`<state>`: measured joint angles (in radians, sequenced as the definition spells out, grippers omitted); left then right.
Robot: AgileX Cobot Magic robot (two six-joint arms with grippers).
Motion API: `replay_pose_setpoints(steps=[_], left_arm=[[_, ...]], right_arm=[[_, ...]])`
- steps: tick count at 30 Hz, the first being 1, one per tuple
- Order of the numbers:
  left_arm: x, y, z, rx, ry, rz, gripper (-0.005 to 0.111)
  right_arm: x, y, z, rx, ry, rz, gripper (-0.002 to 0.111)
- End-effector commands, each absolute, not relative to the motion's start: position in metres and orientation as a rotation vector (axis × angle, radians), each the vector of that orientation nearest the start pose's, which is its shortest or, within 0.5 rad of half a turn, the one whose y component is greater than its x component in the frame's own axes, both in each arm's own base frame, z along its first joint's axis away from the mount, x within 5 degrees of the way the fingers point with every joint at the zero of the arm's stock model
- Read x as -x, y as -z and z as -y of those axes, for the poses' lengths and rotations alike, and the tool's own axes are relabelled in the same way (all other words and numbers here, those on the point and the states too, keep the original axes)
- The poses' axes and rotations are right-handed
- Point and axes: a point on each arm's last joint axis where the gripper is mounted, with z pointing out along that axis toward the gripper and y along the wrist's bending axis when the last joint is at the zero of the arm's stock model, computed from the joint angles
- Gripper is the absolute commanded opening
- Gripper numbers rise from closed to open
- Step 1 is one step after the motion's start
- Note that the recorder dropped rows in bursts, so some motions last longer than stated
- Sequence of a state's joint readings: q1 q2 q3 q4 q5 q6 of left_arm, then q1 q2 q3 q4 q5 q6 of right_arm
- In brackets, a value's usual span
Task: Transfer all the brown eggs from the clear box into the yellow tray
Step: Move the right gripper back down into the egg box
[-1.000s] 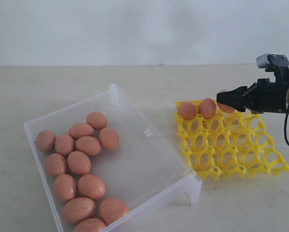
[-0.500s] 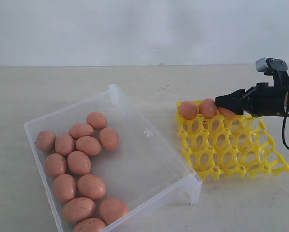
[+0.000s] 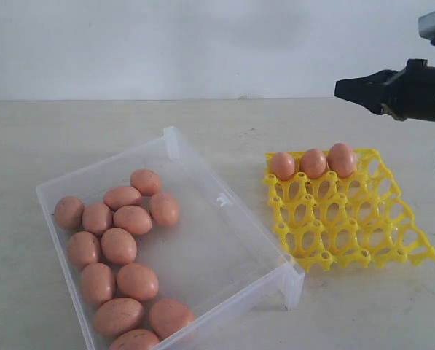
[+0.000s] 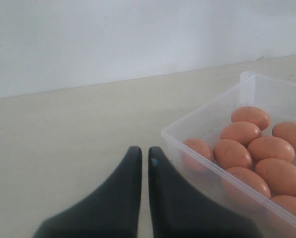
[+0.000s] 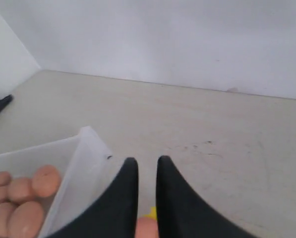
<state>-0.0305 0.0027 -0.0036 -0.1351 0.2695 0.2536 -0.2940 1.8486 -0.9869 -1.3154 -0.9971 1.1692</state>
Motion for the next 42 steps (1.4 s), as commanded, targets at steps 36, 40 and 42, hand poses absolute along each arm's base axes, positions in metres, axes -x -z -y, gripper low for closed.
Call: replay_pose_setpoints(steps=[36,40,42], left_arm=[[-0.055,-0.190,0.005,-0.158,-0.030,-1.735,0.004],[-0.055,-0.190,0.005,-0.158,-0.030,-1.735,0.004],[-0.055,-0.190,0.005,-0.158,-0.030,-1.735,0.004]], right_arm=[[-0.274,-0.233,-0.125,1.028,1.179,-2.449,0.000],[-0.258,-0.232,-0.112,1.153,0.214,-2.934,0.000],[-0.258,-0.250,-0.128,1.197,-0.318,-2.793,0.000]])
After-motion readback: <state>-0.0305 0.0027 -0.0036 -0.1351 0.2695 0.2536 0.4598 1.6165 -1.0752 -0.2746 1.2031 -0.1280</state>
